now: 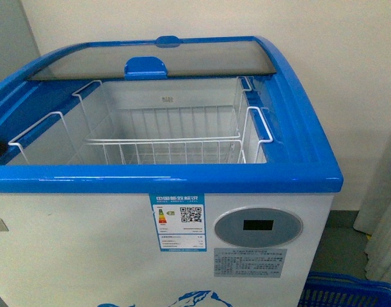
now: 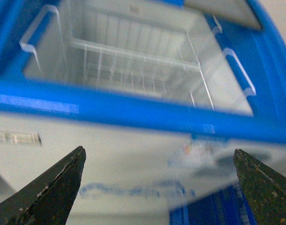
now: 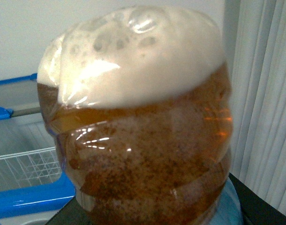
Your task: Put drink in fridge
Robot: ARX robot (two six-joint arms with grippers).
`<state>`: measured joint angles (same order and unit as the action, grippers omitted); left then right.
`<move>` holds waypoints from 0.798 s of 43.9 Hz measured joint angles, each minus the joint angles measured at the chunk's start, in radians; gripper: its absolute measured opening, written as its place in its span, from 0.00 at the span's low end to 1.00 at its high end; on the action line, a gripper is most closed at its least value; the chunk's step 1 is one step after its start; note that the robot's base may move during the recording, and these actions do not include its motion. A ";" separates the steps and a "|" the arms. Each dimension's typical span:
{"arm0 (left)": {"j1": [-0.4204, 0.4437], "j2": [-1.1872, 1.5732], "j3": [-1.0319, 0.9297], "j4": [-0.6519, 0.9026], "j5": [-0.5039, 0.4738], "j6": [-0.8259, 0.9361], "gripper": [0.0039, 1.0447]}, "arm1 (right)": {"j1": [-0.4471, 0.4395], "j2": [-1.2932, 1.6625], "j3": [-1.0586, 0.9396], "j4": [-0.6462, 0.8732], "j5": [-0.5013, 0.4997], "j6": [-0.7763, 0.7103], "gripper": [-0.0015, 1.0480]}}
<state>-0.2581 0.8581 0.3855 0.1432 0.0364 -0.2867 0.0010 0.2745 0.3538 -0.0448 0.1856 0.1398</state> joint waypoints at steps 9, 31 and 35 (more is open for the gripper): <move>-0.185 -0.651 -0.273 -0.075 -0.463 0.222 0.59 | -0.071 0.050 0.075 -0.178 -0.188 -0.069 0.43; 0.116 -0.802 -0.330 -0.138 -0.157 0.275 0.02 | 0.074 0.911 0.713 -0.135 -0.455 -0.850 0.43; 0.210 -0.820 -0.342 -0.143 -0.053 0.278 0.02 | 0.143 1.006 0.797 -0.147 -0.433 -0.965 0.43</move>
<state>-0.0479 0.0383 0.0437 0.0002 -0.0166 -0.0086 0.1444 1.2808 1.1511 -0.1921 -0.2478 -0.8249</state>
